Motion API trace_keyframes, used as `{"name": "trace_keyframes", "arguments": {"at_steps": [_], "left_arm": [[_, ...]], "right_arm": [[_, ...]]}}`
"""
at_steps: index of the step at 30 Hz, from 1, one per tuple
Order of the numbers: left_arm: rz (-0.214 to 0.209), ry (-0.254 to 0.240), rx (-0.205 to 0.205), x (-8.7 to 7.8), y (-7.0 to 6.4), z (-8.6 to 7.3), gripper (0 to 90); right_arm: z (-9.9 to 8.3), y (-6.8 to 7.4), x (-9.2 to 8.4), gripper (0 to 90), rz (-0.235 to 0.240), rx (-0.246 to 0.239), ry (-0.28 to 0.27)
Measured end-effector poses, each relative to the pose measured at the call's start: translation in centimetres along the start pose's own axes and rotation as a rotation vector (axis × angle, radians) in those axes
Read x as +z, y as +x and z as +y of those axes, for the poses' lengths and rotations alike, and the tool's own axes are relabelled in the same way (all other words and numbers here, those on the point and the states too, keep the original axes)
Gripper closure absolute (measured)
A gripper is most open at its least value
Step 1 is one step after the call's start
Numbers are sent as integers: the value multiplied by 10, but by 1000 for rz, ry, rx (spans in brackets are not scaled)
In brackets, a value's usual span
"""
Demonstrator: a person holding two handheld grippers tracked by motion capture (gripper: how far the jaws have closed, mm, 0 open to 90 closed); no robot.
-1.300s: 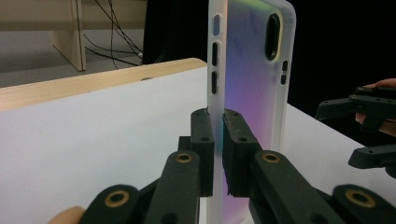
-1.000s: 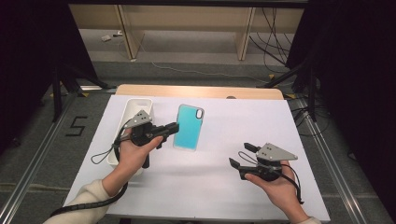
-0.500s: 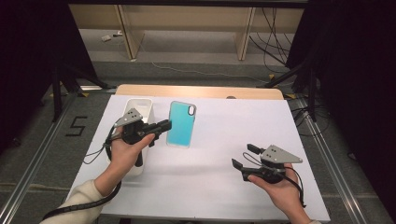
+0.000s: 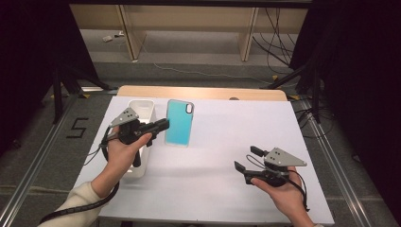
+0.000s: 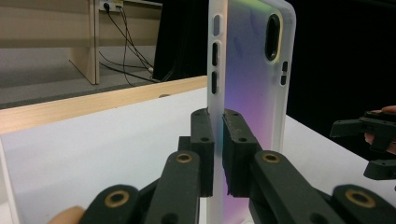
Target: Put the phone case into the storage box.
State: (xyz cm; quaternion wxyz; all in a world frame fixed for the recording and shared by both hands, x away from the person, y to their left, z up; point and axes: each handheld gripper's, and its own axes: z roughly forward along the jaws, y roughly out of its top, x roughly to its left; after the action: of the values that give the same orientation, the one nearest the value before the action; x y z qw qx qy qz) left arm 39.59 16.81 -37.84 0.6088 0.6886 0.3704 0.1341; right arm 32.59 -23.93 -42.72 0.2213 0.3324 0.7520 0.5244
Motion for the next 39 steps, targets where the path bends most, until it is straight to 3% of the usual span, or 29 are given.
{"name": "trace_keyframes", "arguments": {"at_steps": [12, 13, 15, 18, 28, 32, 33, 35, 39], "left_arm": [[16, -14, -3, -5, 5, 4, 837], [17, -17, 2, -6, 6, 5, 837], [20, -20, -2, -7, 6, 5, 837], [27, -23, 0, -9, 8, 6, 837], [45, -33, -8, -17, 15, 10, 837], [55, -42, -7, -21, 19, 12, 837], [57, -44, -9, -22, 20, 12, 837], [61, -42, -5, -23, 21, 12, 837], [69, -46, 0, -25, 25, 13, 837]], "right_arm": [[-2, 2, -1, 205, -3, 18, 5], [-2, 2, 0, 204, -8, -4, -14], [-2, 2, 0, 199, -7, -3, -15], [-2, 4, -1, 197, 1, 15, 9], [-2, 5, -2, 192, -1, 23, 1], [-3, 3, 0, 188, -9, 1, -22], [-4, 4, 0, 187, 0, 23, -17], [-3, 4, -2, 187, -7, 17, 3], [-3, 5, -1, 186, -11, 16, -6]]}}
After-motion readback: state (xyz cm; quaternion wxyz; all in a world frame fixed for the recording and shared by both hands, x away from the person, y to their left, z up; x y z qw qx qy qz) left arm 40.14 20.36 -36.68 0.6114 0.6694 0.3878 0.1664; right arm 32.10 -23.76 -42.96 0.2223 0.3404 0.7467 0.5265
